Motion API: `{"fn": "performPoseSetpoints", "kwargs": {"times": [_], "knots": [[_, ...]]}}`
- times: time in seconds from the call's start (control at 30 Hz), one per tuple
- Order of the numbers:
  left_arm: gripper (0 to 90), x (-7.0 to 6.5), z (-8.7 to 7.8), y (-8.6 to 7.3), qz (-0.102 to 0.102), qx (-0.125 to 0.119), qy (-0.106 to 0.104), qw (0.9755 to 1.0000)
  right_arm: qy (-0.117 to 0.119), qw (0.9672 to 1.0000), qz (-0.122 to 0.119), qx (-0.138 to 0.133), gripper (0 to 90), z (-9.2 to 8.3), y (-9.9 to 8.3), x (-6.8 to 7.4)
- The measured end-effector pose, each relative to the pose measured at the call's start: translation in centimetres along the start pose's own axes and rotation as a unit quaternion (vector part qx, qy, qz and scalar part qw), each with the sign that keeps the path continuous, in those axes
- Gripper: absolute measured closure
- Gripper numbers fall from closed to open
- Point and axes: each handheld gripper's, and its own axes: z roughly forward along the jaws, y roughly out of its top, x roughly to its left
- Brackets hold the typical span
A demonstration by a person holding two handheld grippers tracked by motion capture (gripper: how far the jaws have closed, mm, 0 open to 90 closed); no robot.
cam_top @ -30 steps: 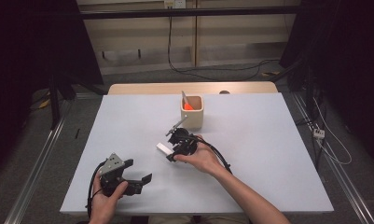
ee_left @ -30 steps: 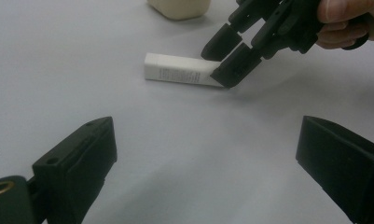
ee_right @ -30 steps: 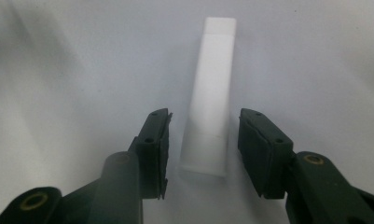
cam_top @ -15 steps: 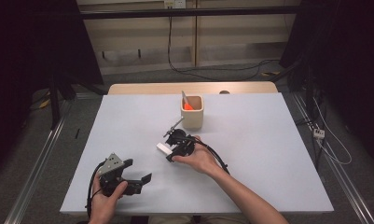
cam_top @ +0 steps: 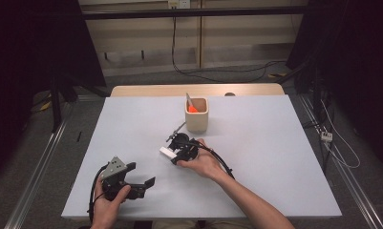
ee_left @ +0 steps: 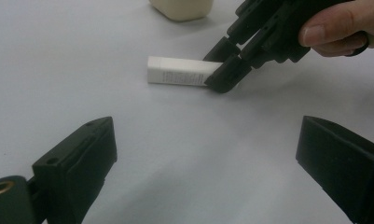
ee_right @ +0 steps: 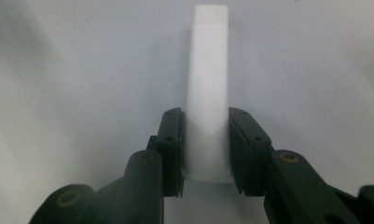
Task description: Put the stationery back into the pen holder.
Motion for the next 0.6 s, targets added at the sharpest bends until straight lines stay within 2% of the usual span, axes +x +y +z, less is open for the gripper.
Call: {"fn": "performPoseSetpoints", "kwargs": {"times": [0.6], "knots": [[5.0,0.0,0.0,0.0,0.001,0.0,0.001,1.0,0.018,0.9995,-0.005,-0.026,68.2,-1.4,-0.2,-0.2]]}}
